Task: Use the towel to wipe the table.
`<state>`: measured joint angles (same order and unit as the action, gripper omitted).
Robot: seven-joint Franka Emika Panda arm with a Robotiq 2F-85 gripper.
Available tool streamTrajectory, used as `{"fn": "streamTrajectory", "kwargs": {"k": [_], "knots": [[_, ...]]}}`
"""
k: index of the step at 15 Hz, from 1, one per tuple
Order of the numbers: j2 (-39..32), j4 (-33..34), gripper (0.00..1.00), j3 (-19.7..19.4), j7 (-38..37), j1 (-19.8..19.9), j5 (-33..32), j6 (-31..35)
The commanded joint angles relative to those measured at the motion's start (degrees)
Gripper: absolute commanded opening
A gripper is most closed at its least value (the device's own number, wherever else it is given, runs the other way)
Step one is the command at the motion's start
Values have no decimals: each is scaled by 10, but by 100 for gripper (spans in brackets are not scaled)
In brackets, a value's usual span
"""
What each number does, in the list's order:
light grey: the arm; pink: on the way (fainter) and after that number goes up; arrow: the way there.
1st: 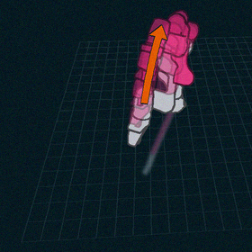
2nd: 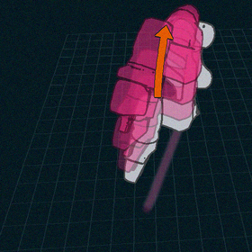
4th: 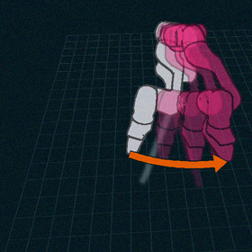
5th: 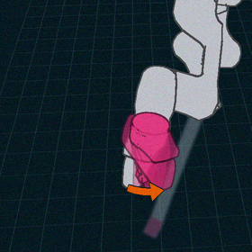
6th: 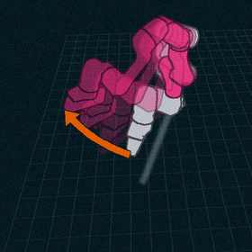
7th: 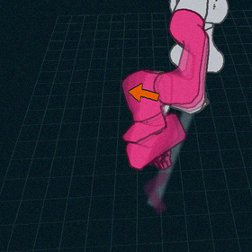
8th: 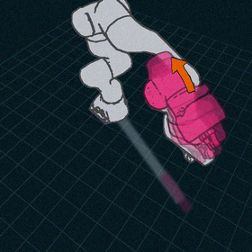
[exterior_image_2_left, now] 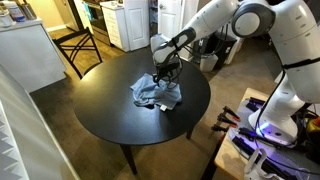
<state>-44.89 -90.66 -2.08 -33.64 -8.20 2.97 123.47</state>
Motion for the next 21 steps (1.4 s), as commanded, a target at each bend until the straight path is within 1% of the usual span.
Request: {"fn": "streamTrajectory", "kwargs": {"k": [1,3,7,9,11,15,18,21], "knots": [[-44,58,100,-12,-76,-12,25,-64],[-60,79,100,-3,-88,-6,36,-89],[-82,111,100,20,-75,13,83,-126],[-83,113,100,38,-60,27,121,-122],[-81,110,100,41,-66,27,144,-104],[-86,115,100,21,-88,10,128,-87],[-95,123,100,6,-100,2,111,-96],[-110,134,100,-19,-120,-14,77,-90]]}}
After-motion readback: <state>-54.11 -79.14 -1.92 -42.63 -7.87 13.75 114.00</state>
